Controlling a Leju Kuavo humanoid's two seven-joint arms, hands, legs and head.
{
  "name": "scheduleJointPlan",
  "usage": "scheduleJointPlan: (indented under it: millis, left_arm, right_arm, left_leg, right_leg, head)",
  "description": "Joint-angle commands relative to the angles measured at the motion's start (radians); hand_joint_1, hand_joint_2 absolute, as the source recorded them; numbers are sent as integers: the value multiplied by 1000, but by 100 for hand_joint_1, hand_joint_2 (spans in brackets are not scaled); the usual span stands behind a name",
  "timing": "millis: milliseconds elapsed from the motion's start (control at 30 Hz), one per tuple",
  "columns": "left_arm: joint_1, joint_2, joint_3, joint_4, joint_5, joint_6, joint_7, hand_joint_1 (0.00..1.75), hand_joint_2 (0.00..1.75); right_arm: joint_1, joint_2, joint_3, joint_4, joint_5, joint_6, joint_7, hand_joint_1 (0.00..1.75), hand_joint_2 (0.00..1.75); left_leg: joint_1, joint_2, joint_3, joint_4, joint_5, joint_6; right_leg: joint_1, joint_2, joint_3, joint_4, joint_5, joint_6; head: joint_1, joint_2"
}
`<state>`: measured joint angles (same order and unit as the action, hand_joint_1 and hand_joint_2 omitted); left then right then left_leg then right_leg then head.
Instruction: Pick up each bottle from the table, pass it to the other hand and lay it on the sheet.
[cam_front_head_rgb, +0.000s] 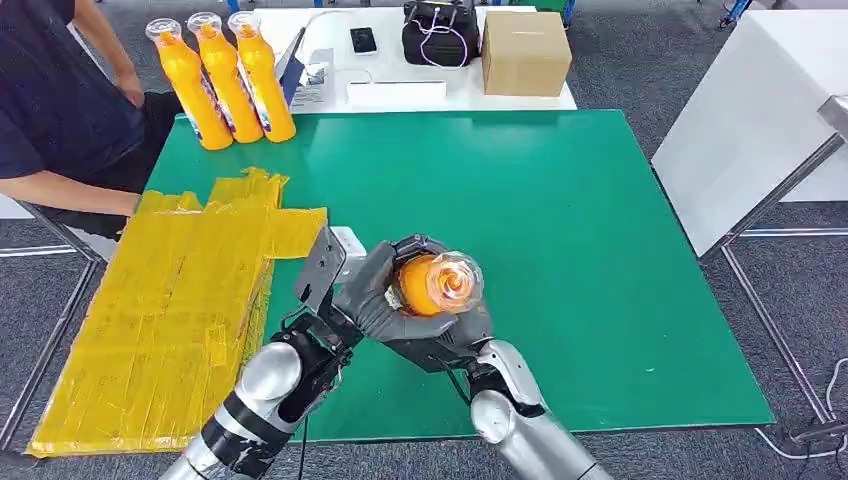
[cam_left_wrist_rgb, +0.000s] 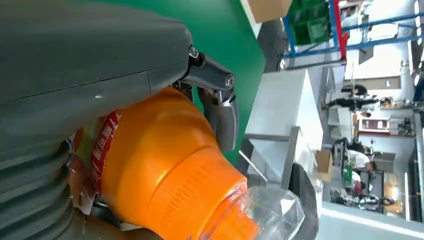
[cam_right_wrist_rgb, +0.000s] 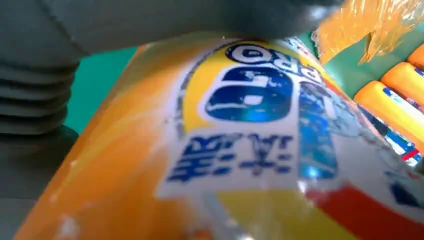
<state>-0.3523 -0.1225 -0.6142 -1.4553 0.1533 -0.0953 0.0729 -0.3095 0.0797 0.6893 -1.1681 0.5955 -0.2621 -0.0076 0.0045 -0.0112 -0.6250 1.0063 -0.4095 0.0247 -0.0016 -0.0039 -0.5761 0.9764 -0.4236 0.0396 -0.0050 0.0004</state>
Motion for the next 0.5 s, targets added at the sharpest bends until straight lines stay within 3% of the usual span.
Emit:
scheduleJointPlan:
  millis: [33, 233, 367, 500]
  left_arm:
    - [1, -1, -19, 18, -13, 4, 3, 175, 175]
    - [-13, 17, -12, -2, -137, 62, -18, 175, 175]
    - [-85, 59, 59, -25, -486, 153, -22, 175, 175]
    - [-168, 83, 120, 23, -788, 149, -4, 175, 175]
  right_arm:
    - [-34, -8, 26, -11, 0, 12, 0, 0, 0]
    - [-28, -14, 26, -18, 16, 18, 10, 0, 0]
    - [-19, -52, 45, -60, 42, 51, 24, 0, 0]
    - [15, -80, 31, -111, 67, 95, 54, 0, 0]
  left_leg:
    - [0, 2, 4, 0, -1, -1]
    - [0, 2, 2, 0, -1, 0]
    - [0, 1, 2, 1, -1, -1]
    - [0, 0, 1, 1, 0, -1]
  right_leg:
    - [0, 1, 3, 0, -1, 0]
    - [0, 1, 2, 0, -1, 0]
    - [0, 1, 2, 1, -1, -1]
    - [0, 0, 1, 1, -1, -1]
  head:
    - [0, 0]
    - [0, 0]
    - [0, 0]
    - [0, 0]
